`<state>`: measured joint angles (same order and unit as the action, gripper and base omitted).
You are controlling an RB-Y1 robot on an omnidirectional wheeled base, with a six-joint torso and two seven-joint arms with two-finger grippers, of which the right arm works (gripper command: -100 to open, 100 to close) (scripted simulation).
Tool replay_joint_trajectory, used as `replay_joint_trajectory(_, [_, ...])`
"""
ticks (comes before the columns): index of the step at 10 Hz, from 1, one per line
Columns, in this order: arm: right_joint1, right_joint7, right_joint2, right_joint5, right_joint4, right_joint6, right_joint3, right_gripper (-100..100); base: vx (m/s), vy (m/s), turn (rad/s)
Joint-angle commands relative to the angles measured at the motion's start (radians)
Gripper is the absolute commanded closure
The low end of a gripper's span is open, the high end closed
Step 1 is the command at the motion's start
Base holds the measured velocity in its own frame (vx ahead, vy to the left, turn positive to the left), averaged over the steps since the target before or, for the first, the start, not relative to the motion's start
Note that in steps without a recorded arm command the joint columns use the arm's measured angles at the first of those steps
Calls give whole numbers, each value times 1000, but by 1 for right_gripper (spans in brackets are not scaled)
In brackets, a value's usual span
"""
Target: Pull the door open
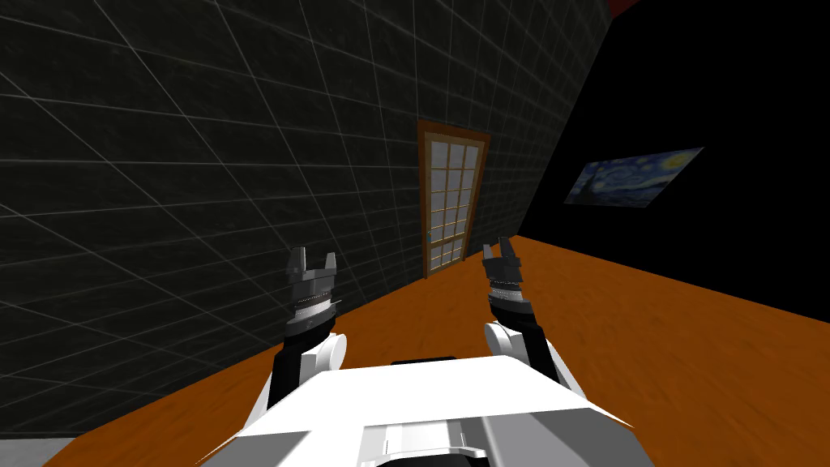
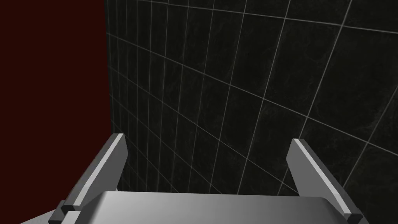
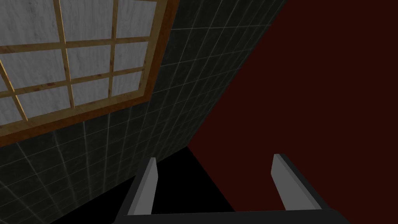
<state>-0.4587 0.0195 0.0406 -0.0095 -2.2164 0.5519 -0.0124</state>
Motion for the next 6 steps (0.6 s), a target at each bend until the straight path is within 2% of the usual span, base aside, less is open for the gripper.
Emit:
replay_joint_trajectory(1, [10,23,-11,8,31,7,-2,-100,77,-2,21])
replay_joint_trajectory(5, [35,80,-33,29,105,25,-6,-100,133,-24,21])
replay_joint_trajectory(6, [46,104,-41,38,138,32,-8,-100,142,-9,23])
